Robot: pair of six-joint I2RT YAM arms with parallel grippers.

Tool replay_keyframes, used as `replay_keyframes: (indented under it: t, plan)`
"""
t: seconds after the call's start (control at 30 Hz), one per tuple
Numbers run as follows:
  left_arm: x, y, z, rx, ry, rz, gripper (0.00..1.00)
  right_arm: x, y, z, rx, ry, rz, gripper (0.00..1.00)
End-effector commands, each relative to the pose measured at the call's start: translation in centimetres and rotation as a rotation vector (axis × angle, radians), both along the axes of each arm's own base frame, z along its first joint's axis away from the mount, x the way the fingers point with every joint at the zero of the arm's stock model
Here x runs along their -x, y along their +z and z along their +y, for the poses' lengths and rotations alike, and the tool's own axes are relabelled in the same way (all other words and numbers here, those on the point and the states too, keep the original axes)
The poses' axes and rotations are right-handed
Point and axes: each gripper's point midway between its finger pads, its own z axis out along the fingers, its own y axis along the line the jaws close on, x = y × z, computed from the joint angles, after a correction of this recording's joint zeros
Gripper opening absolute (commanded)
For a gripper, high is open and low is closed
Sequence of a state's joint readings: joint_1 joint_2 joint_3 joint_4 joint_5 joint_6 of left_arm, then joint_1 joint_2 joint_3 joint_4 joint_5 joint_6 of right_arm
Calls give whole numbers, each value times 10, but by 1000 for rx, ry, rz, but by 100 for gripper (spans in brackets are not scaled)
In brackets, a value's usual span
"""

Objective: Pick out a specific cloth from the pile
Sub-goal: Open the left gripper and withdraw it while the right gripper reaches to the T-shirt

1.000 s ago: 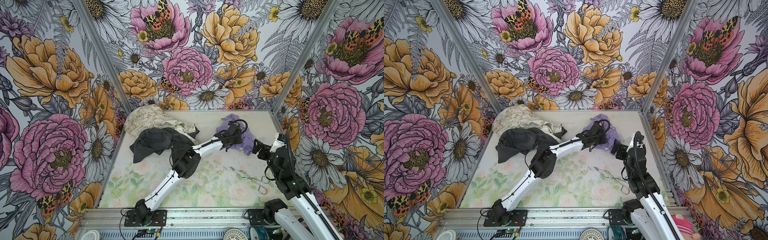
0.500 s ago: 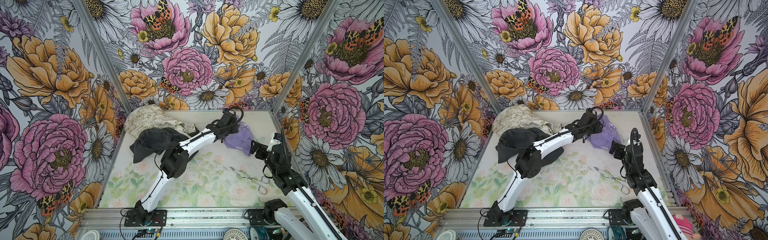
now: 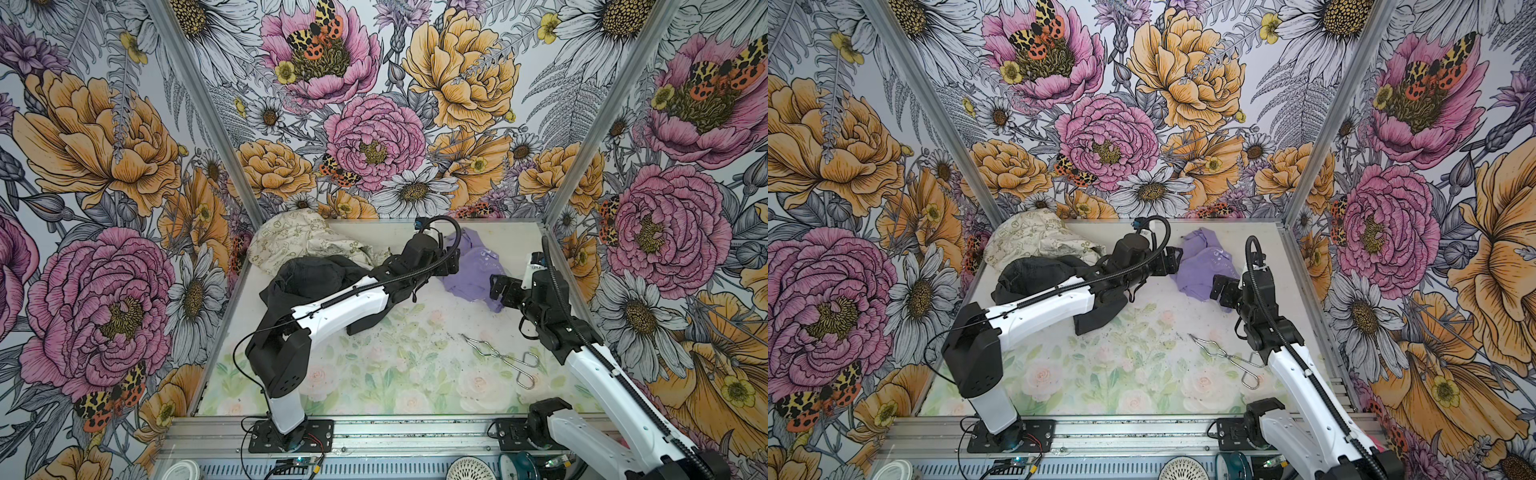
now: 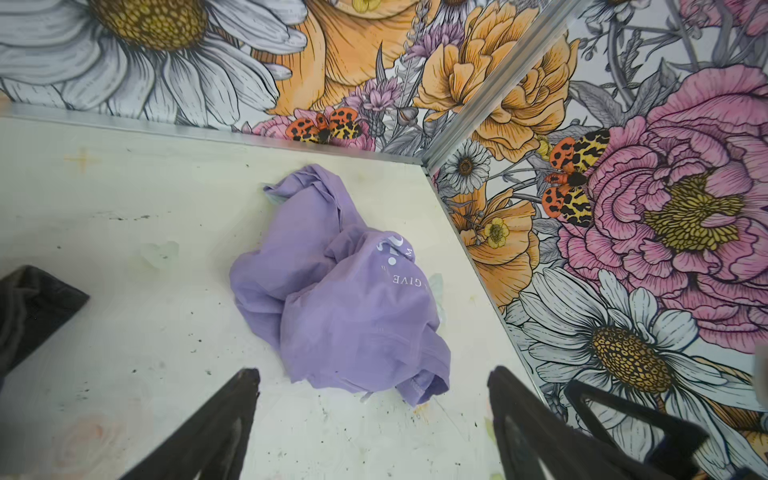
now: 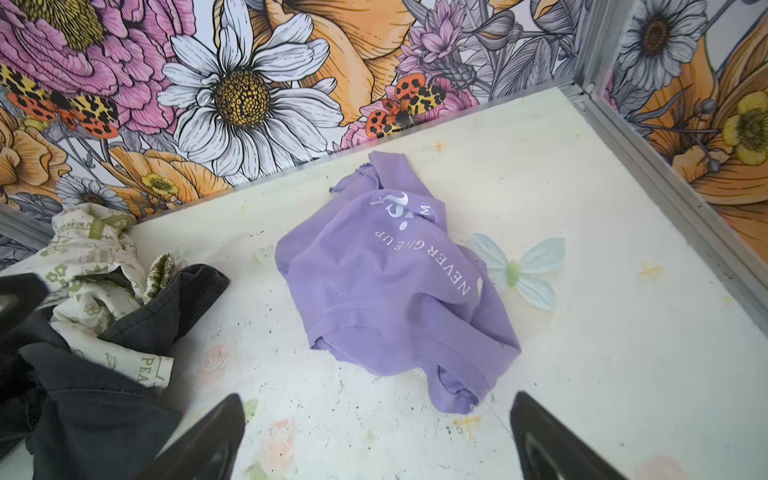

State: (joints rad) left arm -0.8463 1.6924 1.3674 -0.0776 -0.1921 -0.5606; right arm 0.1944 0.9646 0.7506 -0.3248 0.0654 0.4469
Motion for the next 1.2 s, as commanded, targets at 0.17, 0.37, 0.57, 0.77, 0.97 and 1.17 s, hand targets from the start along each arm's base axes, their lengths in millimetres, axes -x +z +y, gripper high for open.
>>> replay_keyframes:
  t: [0.17,0.37,0.57,0.77,0.97,1.17]
  plan:
    - [36,36,81,-28,120,-247,99,-60,-1,36,58,143,70,96]
    - [64,23,132,-63,183,-286,99,-101,-25,59,149,196,136,89]
    - [89,16,174,-29,243,-319,99,-131,-62,77,225,246,234,85]
    - [103,10,200,-11,288,-326,99,-147,-100,89,289,272,331,82]
    - [106,7,206,-4,296,-324,99,-155,-142,76,413,257,473,80]
    - [106,6,207,-2,297,-323,99,-159,-169,47,492,212,577,65]
